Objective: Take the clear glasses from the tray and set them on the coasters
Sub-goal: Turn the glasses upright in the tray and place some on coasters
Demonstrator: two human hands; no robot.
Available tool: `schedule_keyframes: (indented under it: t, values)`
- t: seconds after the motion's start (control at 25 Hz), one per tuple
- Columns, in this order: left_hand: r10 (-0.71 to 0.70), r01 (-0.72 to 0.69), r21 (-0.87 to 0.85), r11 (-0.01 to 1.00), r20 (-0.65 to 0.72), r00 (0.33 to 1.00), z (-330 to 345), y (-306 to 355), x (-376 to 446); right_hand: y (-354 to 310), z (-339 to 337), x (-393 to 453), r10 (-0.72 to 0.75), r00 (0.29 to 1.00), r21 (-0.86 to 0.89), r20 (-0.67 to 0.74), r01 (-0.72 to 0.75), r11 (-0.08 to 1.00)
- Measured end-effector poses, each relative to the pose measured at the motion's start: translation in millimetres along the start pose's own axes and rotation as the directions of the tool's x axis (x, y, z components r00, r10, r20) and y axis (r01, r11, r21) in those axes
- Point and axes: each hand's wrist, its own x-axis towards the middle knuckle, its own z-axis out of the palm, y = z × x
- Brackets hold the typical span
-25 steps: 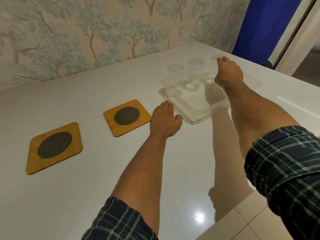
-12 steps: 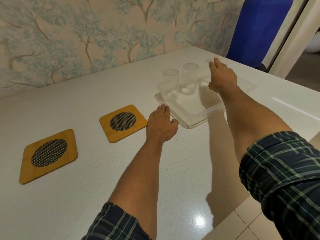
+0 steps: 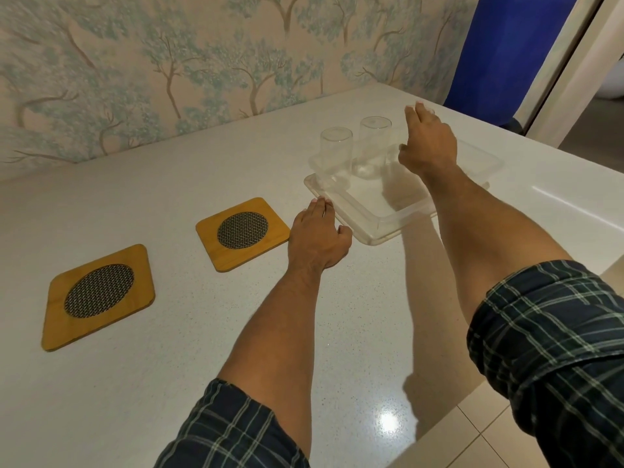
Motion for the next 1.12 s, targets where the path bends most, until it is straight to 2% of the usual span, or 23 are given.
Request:
schedule_keyframes:
  t: [0.12, 0.2, 0.32, 0.4, 0.52, 0.6, 0.88, 1.12]
  values:
    - [-0.001, 0.001, -0.003, 1.0, -0.001, 1.0, -1, 0, 1, -27, -9, -1, -0.1, 0.971, 0.071, -0.217, 0.118, 0.99]
    - [0.0, 0.0, 0.002, 1.0, -0.005, 1.0, -1, 0, 0, -48, -15, -2, -0.144, 0.955, 0.137, -0.258, 0.184, 0.973]
    - [0.008, -0.008, 0.003, 1.0, -0.037, 0.999, -2, 1, 0, -80, -17, -6, -0.216, 0.951, 0.209, -0.222, 0.263, 0.942]
    - [0.024, -0.024, 0.004, 1.0, -0.089, 0.996, -3, 1, 0, -95, -13, -10, -0.257, 0.957, 0.226, -0.135, 0.282, 0.932]
    - [0.023, -0.025, -0.011, 1.0, -0.141, 0.99, -2, 2, -1, -105, -2, -13, -0.268, 0.963, 0.163, 0.022, 0.261, 0.952]
    - [0.011, -0.017, -0.039, 0.999, -0.153, 0.988, -1, 1, -1, -107, 4, -15, -0.257, 0.964, 0.135, 0.069, 0.246, 0.96]
    - [0.014, -0.022, -0.059, 0.998, -0.131, 0.991, 2, 0, 1, -103, 21, -27, -0.264, 0.963, 0.28, 0.046, 0.241, 0.929]
    - [0.02, -0.031, -0.069, 0.997, -0.15, 0.989, 0, 0, 1, -115, 27, -27, -0.188, 0.981, 0.324, 0.037, 0.166, 0.931]
